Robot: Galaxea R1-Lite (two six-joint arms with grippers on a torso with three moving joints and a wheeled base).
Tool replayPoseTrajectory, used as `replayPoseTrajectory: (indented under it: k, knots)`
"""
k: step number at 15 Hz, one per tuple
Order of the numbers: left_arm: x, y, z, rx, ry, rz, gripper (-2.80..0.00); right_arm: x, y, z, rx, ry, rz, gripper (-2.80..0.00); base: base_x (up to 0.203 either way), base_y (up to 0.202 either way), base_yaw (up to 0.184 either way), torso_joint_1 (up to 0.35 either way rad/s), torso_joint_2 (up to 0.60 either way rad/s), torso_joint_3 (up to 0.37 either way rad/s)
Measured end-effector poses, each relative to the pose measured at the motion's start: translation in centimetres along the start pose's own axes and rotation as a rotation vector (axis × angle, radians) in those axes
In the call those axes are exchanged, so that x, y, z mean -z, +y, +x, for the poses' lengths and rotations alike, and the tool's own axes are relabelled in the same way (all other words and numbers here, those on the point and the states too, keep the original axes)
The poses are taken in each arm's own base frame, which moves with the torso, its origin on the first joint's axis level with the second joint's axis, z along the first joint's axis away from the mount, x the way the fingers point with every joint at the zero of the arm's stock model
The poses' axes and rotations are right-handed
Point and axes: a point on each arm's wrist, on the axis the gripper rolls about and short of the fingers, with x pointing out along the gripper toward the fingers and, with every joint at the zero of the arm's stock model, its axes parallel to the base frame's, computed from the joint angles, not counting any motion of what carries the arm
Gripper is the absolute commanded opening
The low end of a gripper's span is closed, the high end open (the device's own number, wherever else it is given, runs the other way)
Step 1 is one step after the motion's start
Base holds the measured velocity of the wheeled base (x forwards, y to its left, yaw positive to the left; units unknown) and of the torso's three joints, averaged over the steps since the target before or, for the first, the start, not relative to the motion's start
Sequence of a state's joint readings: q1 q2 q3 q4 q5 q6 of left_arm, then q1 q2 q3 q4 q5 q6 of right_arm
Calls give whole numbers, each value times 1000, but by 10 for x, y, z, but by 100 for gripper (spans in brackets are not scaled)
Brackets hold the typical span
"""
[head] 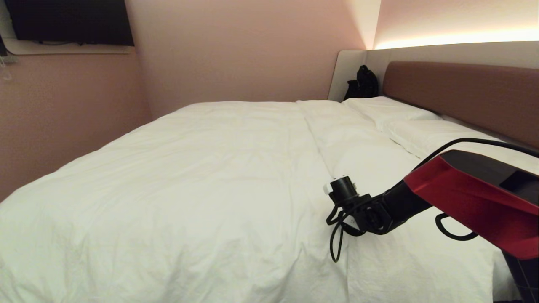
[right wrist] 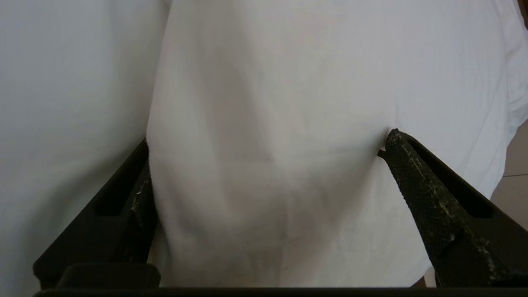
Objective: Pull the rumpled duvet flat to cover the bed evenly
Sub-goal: Flatten the corners of the folded blanket
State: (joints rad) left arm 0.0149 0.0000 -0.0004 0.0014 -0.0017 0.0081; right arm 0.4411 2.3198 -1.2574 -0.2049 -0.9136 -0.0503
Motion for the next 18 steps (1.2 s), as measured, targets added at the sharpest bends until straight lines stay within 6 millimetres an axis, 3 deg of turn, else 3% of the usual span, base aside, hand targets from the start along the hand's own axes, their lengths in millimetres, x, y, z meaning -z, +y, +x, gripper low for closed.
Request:
replayPoseTrajectory:
  k: [9,10,18]
  knots:
    - [0,0,0,0,0,0,-280,-3,-9,7,31,7,26,0,0,0,0,0,0,0]
    - [0,0,0,0,0,0,-280,-4,-10,7,32,7,25,-280,0,0,0,0,0,0]
    - [0,0,0,0,0,0,-280,-5,-10,4,28,-1,32,-280,0,0,0,0,0,0]
